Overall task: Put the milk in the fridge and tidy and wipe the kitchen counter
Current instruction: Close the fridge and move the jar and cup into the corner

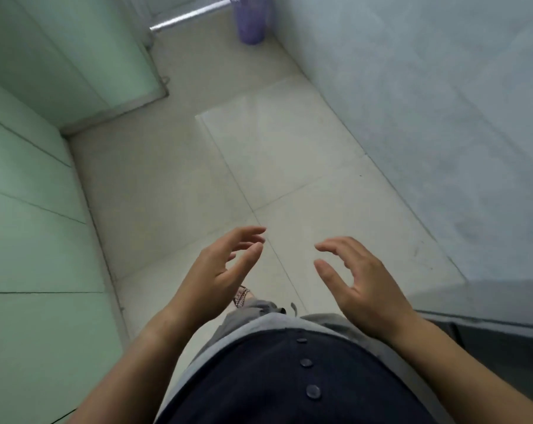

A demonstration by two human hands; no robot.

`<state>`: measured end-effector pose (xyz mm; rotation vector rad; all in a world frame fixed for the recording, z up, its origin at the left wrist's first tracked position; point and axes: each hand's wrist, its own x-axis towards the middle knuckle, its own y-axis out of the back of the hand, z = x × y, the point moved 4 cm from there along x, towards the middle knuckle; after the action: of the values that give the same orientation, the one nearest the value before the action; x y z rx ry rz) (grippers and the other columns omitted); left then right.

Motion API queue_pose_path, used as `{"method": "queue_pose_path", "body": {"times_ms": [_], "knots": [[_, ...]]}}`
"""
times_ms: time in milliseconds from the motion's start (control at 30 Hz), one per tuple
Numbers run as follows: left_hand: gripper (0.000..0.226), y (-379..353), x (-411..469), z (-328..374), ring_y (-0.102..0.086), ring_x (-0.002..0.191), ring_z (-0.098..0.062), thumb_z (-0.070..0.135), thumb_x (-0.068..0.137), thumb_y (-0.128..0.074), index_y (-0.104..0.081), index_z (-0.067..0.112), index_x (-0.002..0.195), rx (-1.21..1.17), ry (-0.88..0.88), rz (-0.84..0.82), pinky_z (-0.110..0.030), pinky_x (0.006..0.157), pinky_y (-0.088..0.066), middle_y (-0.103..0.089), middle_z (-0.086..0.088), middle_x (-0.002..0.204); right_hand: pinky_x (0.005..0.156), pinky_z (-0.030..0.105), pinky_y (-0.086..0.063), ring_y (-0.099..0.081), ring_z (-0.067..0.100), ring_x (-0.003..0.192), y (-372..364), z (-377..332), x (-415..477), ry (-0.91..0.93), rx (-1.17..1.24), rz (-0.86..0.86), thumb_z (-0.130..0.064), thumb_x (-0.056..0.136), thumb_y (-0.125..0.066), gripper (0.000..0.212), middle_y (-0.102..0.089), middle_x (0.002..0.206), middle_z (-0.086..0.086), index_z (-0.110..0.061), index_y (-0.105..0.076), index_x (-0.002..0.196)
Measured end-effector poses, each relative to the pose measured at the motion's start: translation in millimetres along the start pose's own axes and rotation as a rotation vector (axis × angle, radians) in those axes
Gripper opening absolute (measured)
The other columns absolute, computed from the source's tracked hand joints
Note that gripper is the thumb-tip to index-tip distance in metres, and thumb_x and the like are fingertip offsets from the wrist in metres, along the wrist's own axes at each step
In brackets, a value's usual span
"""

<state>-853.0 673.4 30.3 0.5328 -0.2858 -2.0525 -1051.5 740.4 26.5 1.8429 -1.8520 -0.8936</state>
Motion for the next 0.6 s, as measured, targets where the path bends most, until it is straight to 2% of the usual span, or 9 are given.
{"method": "queue_pose_path", "body": {"times_ms": [100, 267, 400, 500, 600], "knots": [[0.036, 58.7, 10.0, -18.0, -0.057, 0.102, 0.009, 0.06, 0.082, -0.037, -0.052, 0.046, 0.111, 0.02, 0.02, 0.111, -0.022, 0.087, -0.046, -0.063, 0.025, 0.106, 0.089, 0.007, -0.033, -0.045, -0.009, 0.106, -20.9, -42.0, 57.7, 0.078, 0.001, -0.028, -0.061, 0.083, -0.031, 0.052, -0.049, 0.114, -0.023, -0.029, -0.054, 0.116], [0.03, 132.7, 8.5, -47.5, -0.059, 0.099, 0.008, 0.056, 0.082, -0.039, -0.054, 0.046, 0.106, -0.072, 0.095, 0.316, -0.007, 0.081, -0.045, -0.065, 0.023, 0.1, 0.089, 0.01, -0.035, -0.046, -0.008, 0.105, -55.9, -106.2, 133.6, 0.21, -0.009, -0.13, -0.061, 0.083, -0.03, 0.053, -0.049, 0.114, -0.022, -0.028, -0.053, 0.117], [0.032, 163.0, 6.9, -75.0, -0.06, 0.1, 0.004, 0.054, 0.081, -0.042, -0.058, 0.042, 0.106, -0.185, 0.19, 0.44, -0.006, 0.08, -0.043, -0.064, 0.024, 0.102, 0.087, 0.006, -0.034, -0.046, -0.005, 0.106, -81.1, -135.6, 181.1, 0.294, -0.066, -0.251, -0.06, 0.083, -0.029, 0.055, -0.05, 0.114, -0.018, -0.025, -0.055, 0.116], [0.035, 178.7, 13.9, -95.5, -0.06, 0.1, 0.003, 0.057, 0.078, -0.043, -0.059, 0.041, 0.104, -0.25, 0.273, 0.512, -0.005, 0.079, -0.043, -0.064, 0.025, 0.101, 0.084, 0.0, -0.032, -0.045, -0.008, 0.103, -98.0, -146.6, 219.3, 0.318, -0.098, -0.332, -0.057, 0.085, -0.033, 0.05, -0.051, 0.112, -0.018, -0.025, -0.056, 0.114], [0.034, 205.4, 38.5, -116.5, -0.06, 0.101, 0.001, 0.057, 0.076, -0.044, -0.06, 0.041, 0.102, -0.31, 0.357, 0.586, -0.007, 0.08, -0.043, -0.065, 0.024, 0.102, 0.086, 0.001, -0.031, -0.045, -0.012, 0.102, -118.3, -162.4, 273.4, 0.351, -0.114, -0.41, -0.055, 0.085, -0.034, 0.045, -0.051, 0.11, -0.019, -0.026, -0.058, 0.111]]}}
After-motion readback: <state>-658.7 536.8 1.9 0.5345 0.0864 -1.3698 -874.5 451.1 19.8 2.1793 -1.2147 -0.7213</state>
